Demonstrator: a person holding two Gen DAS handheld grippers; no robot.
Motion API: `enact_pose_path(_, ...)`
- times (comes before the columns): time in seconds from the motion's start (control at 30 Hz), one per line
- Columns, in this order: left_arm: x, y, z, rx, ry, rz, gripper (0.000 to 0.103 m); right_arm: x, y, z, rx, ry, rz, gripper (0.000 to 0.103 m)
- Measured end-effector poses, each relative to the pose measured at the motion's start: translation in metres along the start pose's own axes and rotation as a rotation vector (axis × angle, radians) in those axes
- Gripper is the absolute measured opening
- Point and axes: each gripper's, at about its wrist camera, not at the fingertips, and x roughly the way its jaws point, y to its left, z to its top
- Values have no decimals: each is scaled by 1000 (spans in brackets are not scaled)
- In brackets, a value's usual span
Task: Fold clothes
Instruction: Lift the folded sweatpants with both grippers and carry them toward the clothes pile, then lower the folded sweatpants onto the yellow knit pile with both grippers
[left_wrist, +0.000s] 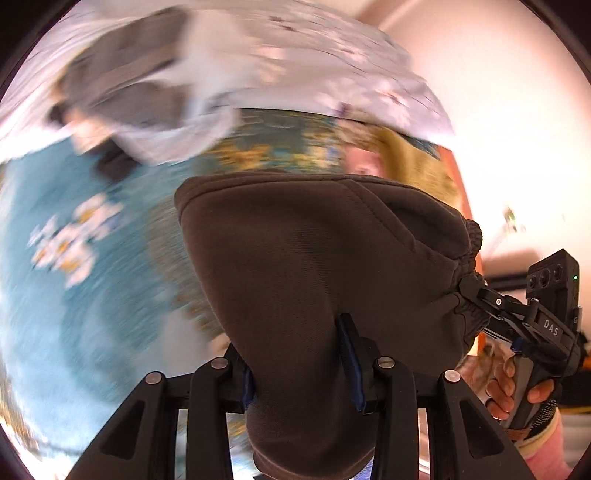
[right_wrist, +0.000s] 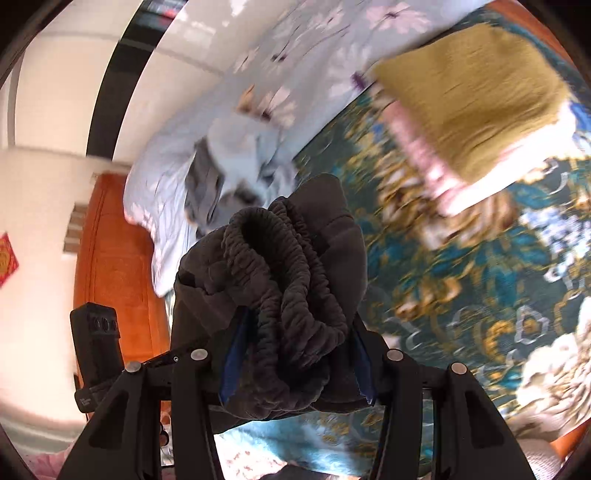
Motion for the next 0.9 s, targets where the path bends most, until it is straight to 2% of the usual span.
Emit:
enact_pose_path(0.23, 68, -118, 84, 134, 84, -74, 41, -70, -74, 84, 88, -149, -23, 52)
enact_pose_path(0.37, 103, -162, 126, 149, 111, -111, 41, -90, -98, 137, 91, -187, -54, 52)
enact_pose_path(0.5, 136, -194, 166, 182, 123, -102, 41, -95, -119, 189, 79, -197, -93, 53)
enact_pose_path(0.63, 161, -206, 196, 185, 98, -110, 42, -97, -146, 228, 95, -229, -85, 53)
enact_pose_path(0.73, 183, -203, 208, 166, 103, -88, 44, -80, -174, 241, 154, -210, -54, 54)
enact_pose_path(0.83, 209, -189, 209, 139, 155, -42, 44, -55, -205, 240, 237, -167, -67, 54)
enact_pose_path(0.9, 218, -180, 206, 131, 171, -48, 45, -46, -216, 232, 259, -164, -67, 54)
